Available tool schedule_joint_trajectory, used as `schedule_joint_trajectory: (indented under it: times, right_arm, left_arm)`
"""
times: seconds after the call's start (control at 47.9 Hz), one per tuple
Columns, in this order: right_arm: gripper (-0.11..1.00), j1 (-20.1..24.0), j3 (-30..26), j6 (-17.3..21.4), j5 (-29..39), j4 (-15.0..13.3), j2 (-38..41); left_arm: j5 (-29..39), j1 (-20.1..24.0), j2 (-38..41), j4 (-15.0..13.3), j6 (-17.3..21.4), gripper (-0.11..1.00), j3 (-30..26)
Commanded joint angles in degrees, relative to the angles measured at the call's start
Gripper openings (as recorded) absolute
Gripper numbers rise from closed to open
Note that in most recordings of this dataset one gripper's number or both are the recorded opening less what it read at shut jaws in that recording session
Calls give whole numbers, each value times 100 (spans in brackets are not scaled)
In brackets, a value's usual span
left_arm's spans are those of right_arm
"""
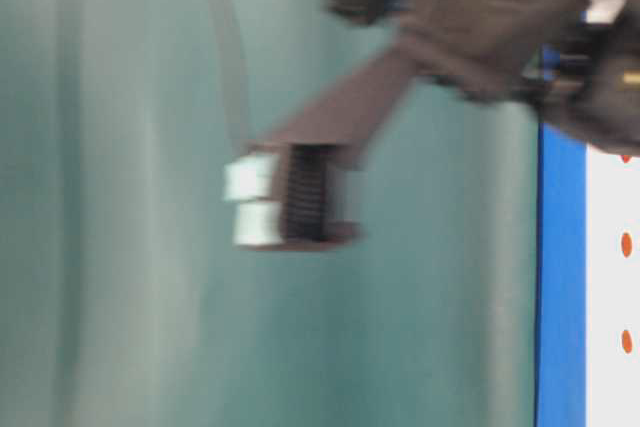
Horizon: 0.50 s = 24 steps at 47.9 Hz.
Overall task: Touch the tip of the soldering iron to the mark.
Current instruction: 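Lift the soldering iron with the right gripper, tip pointing down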
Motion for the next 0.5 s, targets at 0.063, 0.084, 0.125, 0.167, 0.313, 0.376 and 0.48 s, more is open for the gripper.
schedule_joint_trajectory:
  times: [0.063,0.084,0.125,0.167,0.313,0.376,0.48]
  right_arm:
    - [6,-9,-431,26,993,-387,-633]
    - [6,-9,-483,26,1125,-431,-677]
    - [6,-9,-580,26,1397,-510,-747]
    - [6,-9,-686,18,1635,-563,-817]
    - [6,35,-1037,-26,2294,-633,-993]
    - [6,44,-1107,-44,2443,-633,-993]
    - [6,35,-1099,-44,2479,-659,-993]
  left_arm:
    - [-44,0,18,18,0,0,-62]
    - [-44,-9,26,18,0,0,-62]
    - [-53,-9,18,18,0,0,-62]
    - [-53,-9,18,9,0,0,-62]
    - [-62,-9,18,18,0,0,-62]
    - [-62,-9,18,18,0,0,-62]
    - [-53,0,18,9,0,0,-62]
